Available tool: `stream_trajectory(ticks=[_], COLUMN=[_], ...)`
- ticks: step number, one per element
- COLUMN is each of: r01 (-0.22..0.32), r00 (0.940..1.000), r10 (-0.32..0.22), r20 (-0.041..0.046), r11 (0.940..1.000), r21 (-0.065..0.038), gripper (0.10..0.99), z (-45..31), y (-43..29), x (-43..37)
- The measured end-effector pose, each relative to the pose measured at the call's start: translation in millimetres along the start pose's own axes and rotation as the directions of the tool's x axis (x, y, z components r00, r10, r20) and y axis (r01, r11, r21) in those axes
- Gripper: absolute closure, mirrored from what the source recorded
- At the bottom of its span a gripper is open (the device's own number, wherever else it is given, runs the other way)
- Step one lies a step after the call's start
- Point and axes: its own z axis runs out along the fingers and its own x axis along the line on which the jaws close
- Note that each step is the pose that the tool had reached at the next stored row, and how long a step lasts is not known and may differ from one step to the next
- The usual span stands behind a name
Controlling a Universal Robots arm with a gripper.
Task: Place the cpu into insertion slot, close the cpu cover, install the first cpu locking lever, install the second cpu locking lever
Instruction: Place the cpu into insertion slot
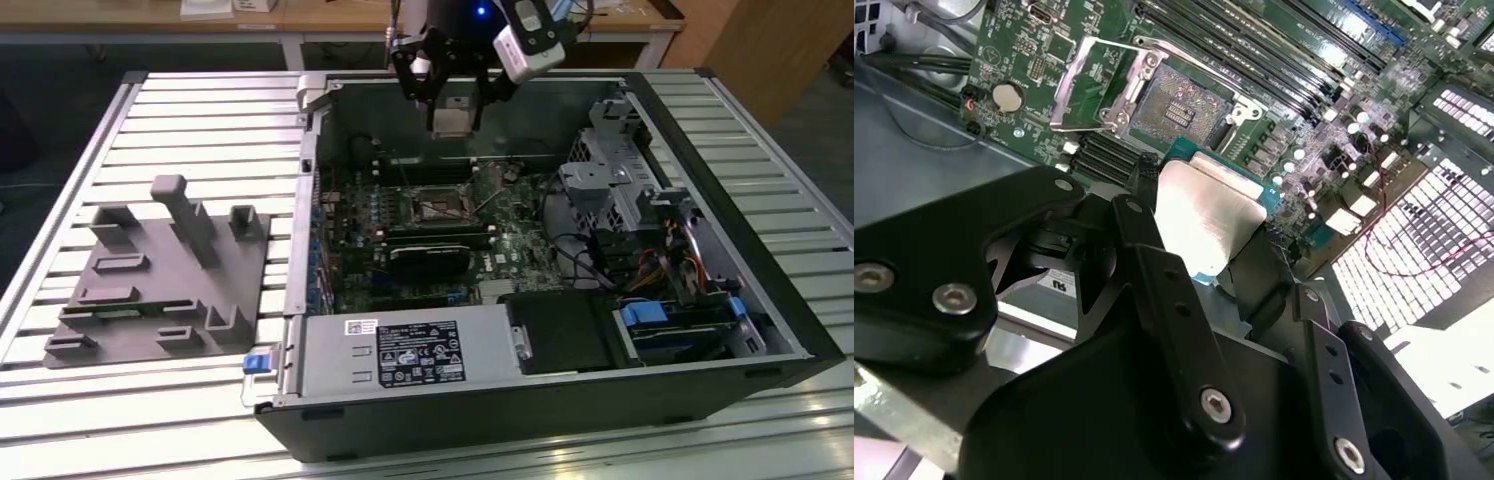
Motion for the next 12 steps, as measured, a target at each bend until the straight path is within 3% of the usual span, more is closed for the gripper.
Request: stream_trajectory(ticks=[12], r01=[0.000], r00=[1.0000], r10=[0.000], r20=[-0.0001], r11=[1.0000], r21=[0.000], gripper=[0.549], z=[14.9], y=[-1.7], x=[-0.2])
